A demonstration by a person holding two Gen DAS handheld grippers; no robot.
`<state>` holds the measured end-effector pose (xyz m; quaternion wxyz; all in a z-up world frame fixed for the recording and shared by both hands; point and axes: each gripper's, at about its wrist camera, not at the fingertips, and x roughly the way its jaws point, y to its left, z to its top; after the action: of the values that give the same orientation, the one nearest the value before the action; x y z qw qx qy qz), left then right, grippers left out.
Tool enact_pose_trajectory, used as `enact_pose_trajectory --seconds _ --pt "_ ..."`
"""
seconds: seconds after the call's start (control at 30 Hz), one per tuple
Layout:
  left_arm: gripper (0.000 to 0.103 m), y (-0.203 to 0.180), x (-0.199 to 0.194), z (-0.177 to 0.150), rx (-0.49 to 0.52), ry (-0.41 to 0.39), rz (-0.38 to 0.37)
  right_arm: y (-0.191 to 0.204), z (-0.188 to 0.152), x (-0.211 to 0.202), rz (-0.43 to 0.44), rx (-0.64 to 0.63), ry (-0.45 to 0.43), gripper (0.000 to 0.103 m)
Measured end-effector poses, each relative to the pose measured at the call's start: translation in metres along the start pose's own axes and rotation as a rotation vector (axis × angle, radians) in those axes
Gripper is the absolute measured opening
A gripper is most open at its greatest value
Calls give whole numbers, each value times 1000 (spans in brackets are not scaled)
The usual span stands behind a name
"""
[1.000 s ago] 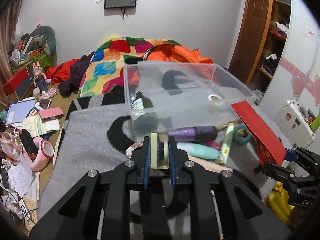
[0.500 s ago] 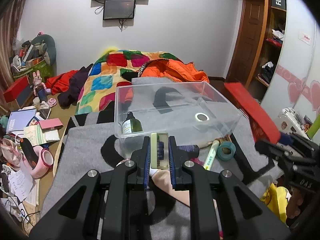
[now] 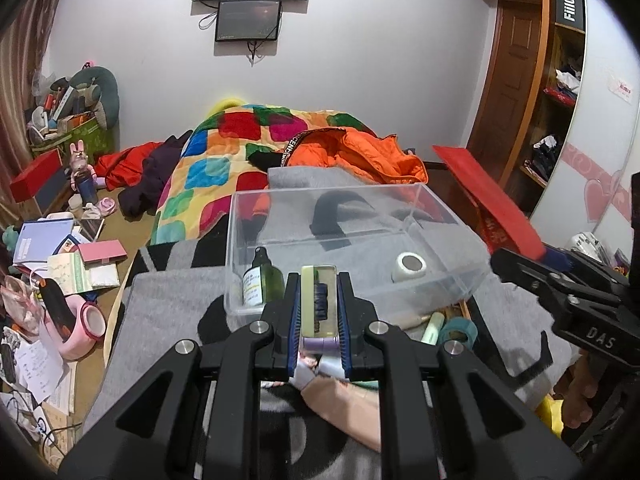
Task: Organize objects
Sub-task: 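Place the gold bottle in the box with left tool while right tool drops red box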
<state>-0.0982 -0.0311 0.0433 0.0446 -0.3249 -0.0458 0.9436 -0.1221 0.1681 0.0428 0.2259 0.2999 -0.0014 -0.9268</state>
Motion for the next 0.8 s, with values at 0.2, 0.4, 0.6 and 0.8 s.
enact_pose_trajectory --seconds 0.2,0.4,0.6,0.8 --pt "16 -2 14 9 0 7 -5 -1 12 22 0 0 6 54" --pt "16 0 29 19 -12 18 -3 -3 23 43 21 9 25 54" --pt "16 8 47 26 -29 38 6 -3 27 66 32 16 54 54" --pt "16 13 70 28 -33 72 10 -5 29 88 36 12 88 54"
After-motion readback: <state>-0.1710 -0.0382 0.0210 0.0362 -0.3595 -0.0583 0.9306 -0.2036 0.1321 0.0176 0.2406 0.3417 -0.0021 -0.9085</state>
